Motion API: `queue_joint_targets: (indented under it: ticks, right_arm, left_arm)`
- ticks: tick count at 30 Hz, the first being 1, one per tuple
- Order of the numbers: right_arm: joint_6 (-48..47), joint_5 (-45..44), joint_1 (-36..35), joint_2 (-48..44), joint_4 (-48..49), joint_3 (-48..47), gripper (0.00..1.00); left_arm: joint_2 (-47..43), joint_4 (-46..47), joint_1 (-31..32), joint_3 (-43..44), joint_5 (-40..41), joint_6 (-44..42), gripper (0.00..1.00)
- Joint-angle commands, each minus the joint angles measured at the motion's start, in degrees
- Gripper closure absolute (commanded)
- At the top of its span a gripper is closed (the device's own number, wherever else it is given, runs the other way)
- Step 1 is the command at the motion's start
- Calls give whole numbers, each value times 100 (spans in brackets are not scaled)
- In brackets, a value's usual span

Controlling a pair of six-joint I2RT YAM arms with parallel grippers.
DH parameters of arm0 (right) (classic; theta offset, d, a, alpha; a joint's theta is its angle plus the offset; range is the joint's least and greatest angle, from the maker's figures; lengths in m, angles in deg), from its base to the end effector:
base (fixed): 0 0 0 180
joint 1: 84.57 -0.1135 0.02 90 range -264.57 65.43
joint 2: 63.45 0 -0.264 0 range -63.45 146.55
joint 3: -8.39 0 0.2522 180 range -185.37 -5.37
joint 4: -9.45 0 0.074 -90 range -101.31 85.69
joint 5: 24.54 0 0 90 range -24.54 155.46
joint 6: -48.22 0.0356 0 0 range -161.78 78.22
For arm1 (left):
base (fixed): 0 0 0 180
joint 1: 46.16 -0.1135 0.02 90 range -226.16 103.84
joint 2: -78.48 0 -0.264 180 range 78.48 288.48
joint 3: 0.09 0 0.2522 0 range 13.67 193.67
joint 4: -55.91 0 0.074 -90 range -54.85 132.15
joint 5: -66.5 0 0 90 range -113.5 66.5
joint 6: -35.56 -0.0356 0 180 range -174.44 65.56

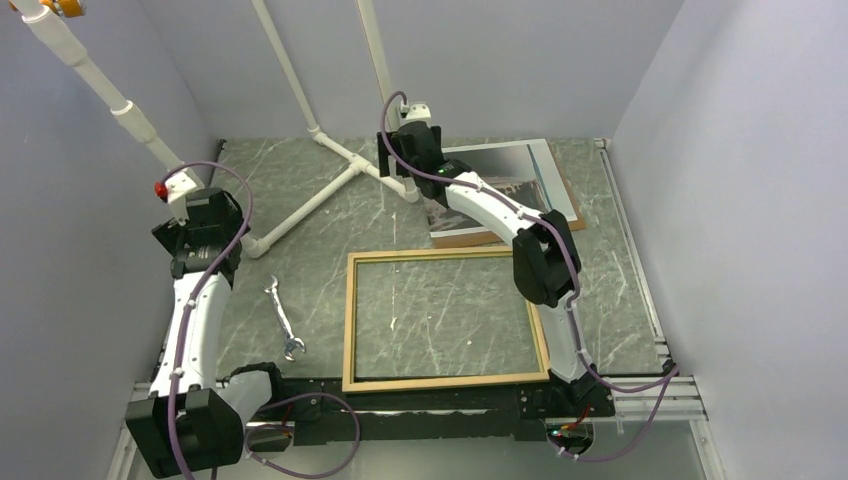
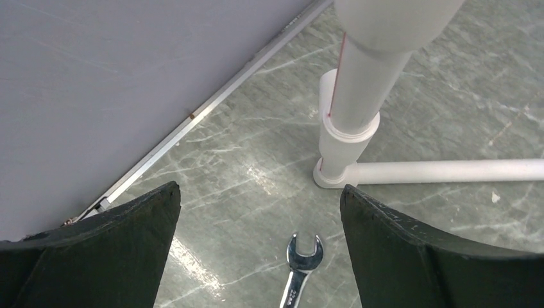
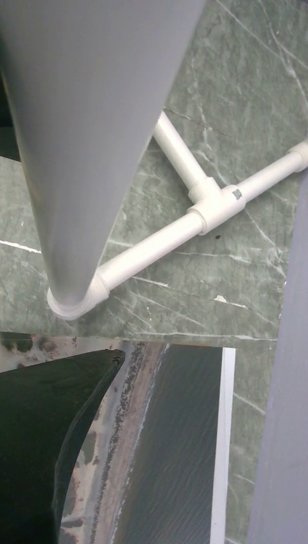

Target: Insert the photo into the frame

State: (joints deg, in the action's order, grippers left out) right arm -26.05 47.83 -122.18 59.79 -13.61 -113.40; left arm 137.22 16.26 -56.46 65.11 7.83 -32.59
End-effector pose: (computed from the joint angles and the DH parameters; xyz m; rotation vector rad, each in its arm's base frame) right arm 0.4146 0.3058 0.2831 -0.1818 1.9810 0.2971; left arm 0.2141 0.0577 0.3104 -0.8734 1.8990 0.4641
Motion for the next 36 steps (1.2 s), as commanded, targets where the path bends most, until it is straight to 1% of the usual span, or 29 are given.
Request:
queue_joint_targets:
  ticks: [1, 6, 11, 15, 19, 24, 27, 30, 33, 36]
  right_arm:
    - [176, -62, 191, 304, -93, 60, 0]
    - [276, -45, 218, 111, -165, 365, 0]
    - [481, 132, 267, -307, -247, 805, 0]
    - [306, 727, 274, -802, -162, 1286, 0]
    - [114, 1170, 269, -1432, -68, 2002, 0]
    - [87, 1570, 320, -2210, -75, 2803, 0]
    - [398, 1807, 522, -2542, -136, 3135, 0]
    - [852, 2230, 860, -2688, -54, 3315, 0]
    - [1343, 2648, 1182, -2702, 78, 3304, 0]
    - [1755, 2709, 1358, -2687, 195, 3256, 0]
  left_arm:
    - [-100, -139, 246, 6, -8, -97, 3]
    - [-323, -28, 620, -20, -84, -309, 2]
    - [-353, -26, 944, 106, -288, -460, 2]
    - [-267, -70, 1235, 239, -428, -611, 1]
    - [-106, -214, 1319, 421, -677, -683, 1]
    - [73, -313, 1409, 653, -1180, -997, 1]
    - [130, -391, 1482, 737, -1389, -1245, 1]
    - [204, -287, 1514, 749, -1576, -1530, 1]
    - [421, -299, 1514, 984, -1343, -1618, 1]
    - [871, -470, 1506, 1448, -929, -1542, 8]
